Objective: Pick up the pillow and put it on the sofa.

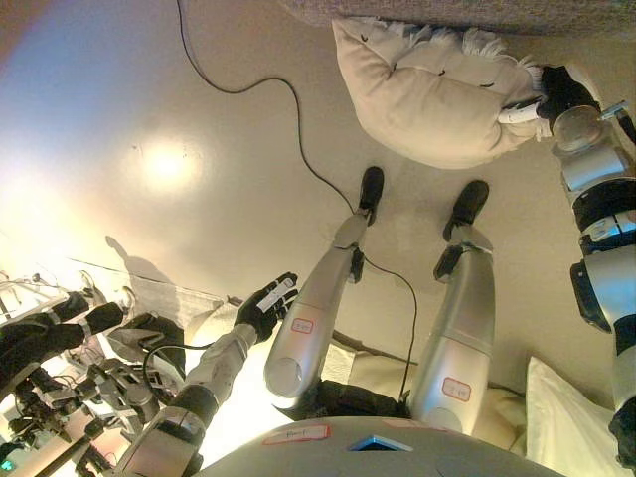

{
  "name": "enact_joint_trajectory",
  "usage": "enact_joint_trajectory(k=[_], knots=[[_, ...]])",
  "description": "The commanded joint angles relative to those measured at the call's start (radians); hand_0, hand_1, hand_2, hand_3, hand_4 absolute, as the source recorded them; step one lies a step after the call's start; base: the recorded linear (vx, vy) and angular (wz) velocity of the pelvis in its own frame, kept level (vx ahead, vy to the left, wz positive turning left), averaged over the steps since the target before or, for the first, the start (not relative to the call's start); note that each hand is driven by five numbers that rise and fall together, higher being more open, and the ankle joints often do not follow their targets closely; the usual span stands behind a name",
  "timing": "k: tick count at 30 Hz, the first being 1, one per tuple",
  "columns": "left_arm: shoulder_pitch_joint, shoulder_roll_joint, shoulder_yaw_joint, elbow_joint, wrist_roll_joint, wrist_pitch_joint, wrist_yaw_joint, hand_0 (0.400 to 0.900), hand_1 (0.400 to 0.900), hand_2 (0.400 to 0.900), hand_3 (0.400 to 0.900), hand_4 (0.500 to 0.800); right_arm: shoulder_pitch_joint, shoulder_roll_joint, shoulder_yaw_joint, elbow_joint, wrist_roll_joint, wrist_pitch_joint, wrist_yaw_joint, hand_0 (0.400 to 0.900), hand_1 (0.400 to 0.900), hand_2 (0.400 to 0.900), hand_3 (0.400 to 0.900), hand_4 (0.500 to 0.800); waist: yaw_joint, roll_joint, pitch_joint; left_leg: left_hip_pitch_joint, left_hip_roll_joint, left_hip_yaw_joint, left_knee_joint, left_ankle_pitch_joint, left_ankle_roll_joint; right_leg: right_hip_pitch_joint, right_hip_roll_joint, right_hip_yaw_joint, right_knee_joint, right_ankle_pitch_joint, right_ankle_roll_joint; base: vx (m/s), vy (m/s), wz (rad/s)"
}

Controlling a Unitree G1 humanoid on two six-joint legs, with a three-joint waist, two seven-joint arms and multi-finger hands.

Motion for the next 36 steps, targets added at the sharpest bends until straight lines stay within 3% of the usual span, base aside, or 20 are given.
enact_joint_trajectory(k=[1, 2, 3, 4, 8, 12, 15, 16, 22, 26, 36], knots=[[0.089, 0.049, 0.012, -0.026, -0.021, -0.018, -0.014, 0.900, 0.900, 0.900, 0.900, 0.800, -0.098, -0.027, 0.059, -0.084, 0.078, -0.057, 0.114, 0.900, 0.900, 0.900, 0.900, 0.800, 0.001, 0.180, 0.041, -0.052, -0.006, -0.024, 0.093, -0.068, -0.012, 0.033, 0.038, -0.007, 0.017, -0.111, 0.020, 0.08, -0.043, 0.20], [0.098, 0.053, 0.009, -0.022, -0.019, -0.019, -0.016, 0.900, 0.900, 0.900, 0.900, 0.800, -0.085, -0.025, 0.057, -0.080, 0.083, -0.060, 0.108, 0.767, 0.767, 0.767, 0.767, 0.720, -0.005, 0.175, 0.041, -0.030, -0.014, -0.027, 0.102, -0.099, -0.018, 0.050, 0.032, 0.006, 0.039, -0.152, 0.027, 0.08, -0.045, 0.15], [0.098, 0.055, 0.013, -0.020, -0.020, -0.020, -0.021, 0.900, 0.900, 0.900, 0.900, 0.800, -0.088, -0.028, 0.056, -0.075, 0.077, -0.065, 0.098, 0.506, 0.506, 0.506, 0.506, 0.564, -0.003, 0.176, 0.041, -0.032, -0.014, -0.027, 0.102, -0.098, -0.018, 0.047, 0.033, 0.006, 0.040, -0.153, 0.027, 0.09, -0.035, 0.12], [0.102, 0.055, 0.018, -0.018, -0.018, -0.025, -0.029, 0.900, 0.900, 0.900, 0.900, 0.800, -0.095, -0.031, 0.056, -0.071, 0.052, -0.065, 0.081, 0.400, 0.400, 0.400, 0.400, 0.500, -0.001, 0.178, 0.041, -0.035, -0.013, -0.027, 0.101, -0.096, -0.019, 0.042, 0.034, 0.007, 0.044, -0.155, 0.026, 0.00, 0.000, 0.00], [0.116, 0.054, 0.016, -0.019, -0.024, -0.041, -0.034, 0.900, 0.900, 0.900, 0.900, 0.800, -0.109, -0.049, 0.049, -0.053, 0.026, -0.078, -0.045, 0.400, 0.400, 0.400, 0.400, 0.500, 0.002, 0.180, 0.041, -0.038, -0.007, -0.027, 0.095, -0.093, -0.019, 0.038, 0.032, 0.003, 0.049, -0.156, 0.027, 0.00, 0.003, 0.00], [0.123, 0.052, 0.009, -0.035, -0.021, -0.052, -0.024, 0.900, 0.900, 0.900, 0.900, 0.800, -0.123, -0.057, 0.036, -0.065, -0.007, -0.067, -0.108, 0.400, 0.400, 0.400, 0.400, 0.500, 0.005, 0.180, 0.041, -0.030, -0.004, -0.029, 0.080, -0.090, -0.020, 0.047, 0.032, -0.004, 0.032, -0.148, 0.030, 0.00, 0.000, 0.00], [0.121, 0.053, 0.004, -0.052, -0.022, -0.047, -0.003, 0.900, 0.900, 0.900, 0.900, 0.800, -0.119, -0.063, 0.040, -0.082, -0.019, -0.082, -0.133, 0.400, 0.400, 0.400, 0.400, 0.500, 0.003, 0.175, 0.041, -0.014, -0.002, -0.029, 0.067, -0.088, -0.019, 0.068, 0.034, -0.012, 0.010, -0.141, 0.031, -0.04, -0.010, -0.06], [0.111, 0.053, 0.009, -0.055, -0.023, -0.046, 0.002, 0.900, 0.900, 0.900, 0.900, 0.800, -0.128, -0.065, 0.042, -0.089, -0.019, -0.081, -0.141, 0.400, 0.400, 0.400, 0.400, 0.500, 0.007, 0.177, 0.041, -0.035, 0.005, -0.028, 0.059, -0.057, -0.015, 0.054, 0.039, -0.026, -0.013, -0.100, 0.025, -0.10, 0.011, -0.11], [0.099, 0.055, 0.025, -0.034, -0.026, -0.025, 0.020, 0.900, 0.900, 0.900, 0.900, 0.800, -0.075, -0.062, 0.040, -0.120, -0.045, -0.099, -0.135, 0.400, 0.400, 0.400, 0.400, 0.500, -0.008, 0.150, 0.041, 0.055, 0.010, -0.030, 0.029, -0.063, -0.019, 0.154, 0.035, -0.055, -0.073, -0.084, 0.028, 0.00, 0.002, -0.08], [0.085, 0.060, 0.062, 0.009, -0.004, -0.009, 0.029, 0.900, 0.900, 0.900, 0.900, 0.800, -0.011, -0.055, 0.029, -0.156, -0.049, -0.125, -0.114, 0.400, 0.400, 0.400, 0.400, 0.500, -0.024, 0.101, 0.041, 0.149, 0.016, -0.027, 0.002, -0.073, -0.024, 0.273, 0.024, -0.090, -0.136, -0.065, 0.035, 0.04, -0.040, -0.05], [0.025, 0.102, 0.165, 0.160, 0.105, 0.022, 0.062, 0.900, 0.900, 0.900, 0.900, 0.800, 0.163, -0.066, 0.015, -0.364, -0.059, -0.166, -0.004, 0.400, 0.400, 0.400, 0.400, 0.500, -0.059, -0.087, 0.041, 0.457, 0.066, -0.014, -0.064, -0.118, -0.026, 0.628, 0.019, -0.163, -0.296, -0.018, 0.062, 0.05, -0.107, -0.03]])
